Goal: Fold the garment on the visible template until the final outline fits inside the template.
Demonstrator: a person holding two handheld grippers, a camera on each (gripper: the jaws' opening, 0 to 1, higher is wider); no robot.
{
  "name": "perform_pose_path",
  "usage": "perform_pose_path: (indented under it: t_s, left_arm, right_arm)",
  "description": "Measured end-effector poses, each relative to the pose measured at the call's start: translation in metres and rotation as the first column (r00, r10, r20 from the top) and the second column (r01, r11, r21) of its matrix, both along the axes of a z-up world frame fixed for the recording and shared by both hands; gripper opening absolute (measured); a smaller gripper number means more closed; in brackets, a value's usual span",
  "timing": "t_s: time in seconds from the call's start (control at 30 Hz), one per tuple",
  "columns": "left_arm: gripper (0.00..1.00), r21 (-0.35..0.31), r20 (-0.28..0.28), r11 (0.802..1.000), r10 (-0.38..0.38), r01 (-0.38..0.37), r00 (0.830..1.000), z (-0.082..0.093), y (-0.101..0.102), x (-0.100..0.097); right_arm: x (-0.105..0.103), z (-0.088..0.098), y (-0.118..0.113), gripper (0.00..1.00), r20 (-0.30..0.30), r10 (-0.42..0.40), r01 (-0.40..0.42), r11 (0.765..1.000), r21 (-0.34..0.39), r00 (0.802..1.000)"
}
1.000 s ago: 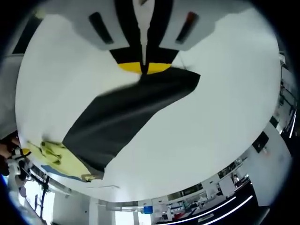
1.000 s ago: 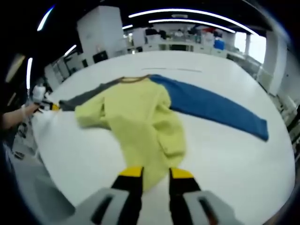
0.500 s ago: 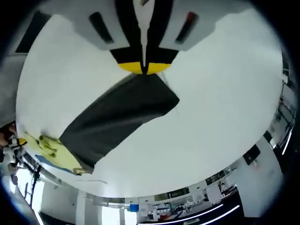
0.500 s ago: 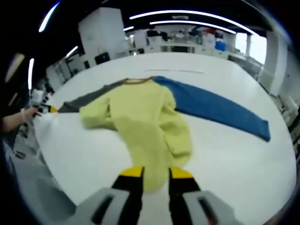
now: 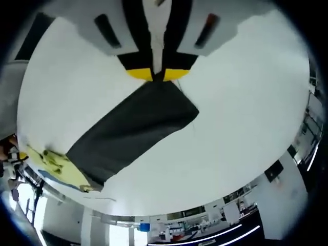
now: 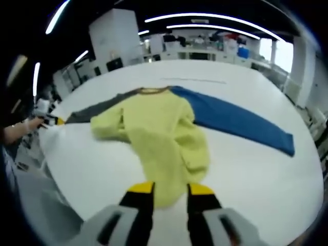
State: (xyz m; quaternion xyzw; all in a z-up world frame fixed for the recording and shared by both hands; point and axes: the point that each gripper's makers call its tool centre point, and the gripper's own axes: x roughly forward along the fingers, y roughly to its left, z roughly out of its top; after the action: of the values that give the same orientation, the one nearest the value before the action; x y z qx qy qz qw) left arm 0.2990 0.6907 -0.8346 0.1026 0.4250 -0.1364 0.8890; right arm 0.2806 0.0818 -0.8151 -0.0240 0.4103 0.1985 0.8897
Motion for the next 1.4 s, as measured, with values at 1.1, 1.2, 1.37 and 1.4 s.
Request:
perform_pose_path:
  t_s: [1.1,1.2,1.37,1.4]
  left_arm:
    - [0.57,-0.329,0.109,0.903,-0.253,0.275,0.961,0.038,-0.216,0.019]
    - [0.53,-0.383,0.109,0.876,-0.271,0.292,0.956,0.038,-0.244,0.019]
    - [0.5,-0.456,0.114,0.837,-0.283,0.303,0.952,0.037,-0.289,0.027]
    - [0.49,-0.475,0.112,0.827,-0.283,0.301,0.953,0.037,-0.296,0.028]
  right_arm:
    - [-0.029,-0.017,0.015,0.43,-0.042,0.074,-0.076,0.996,-0.043,0.996]
    - [-0.03,-0.019,0.014,0.43,-0.047,0.067,-0.069,0.997,-0.043,0.997]
    - [-0.03,-0.018,0.015,0.42,-0.051,0.064,-0.066,0.997,-0.039,0.997]
    - [-0.03,-0.018,0.016,0.42,-0.051,0.063,-0.065,0.997,-0.038,0.997]
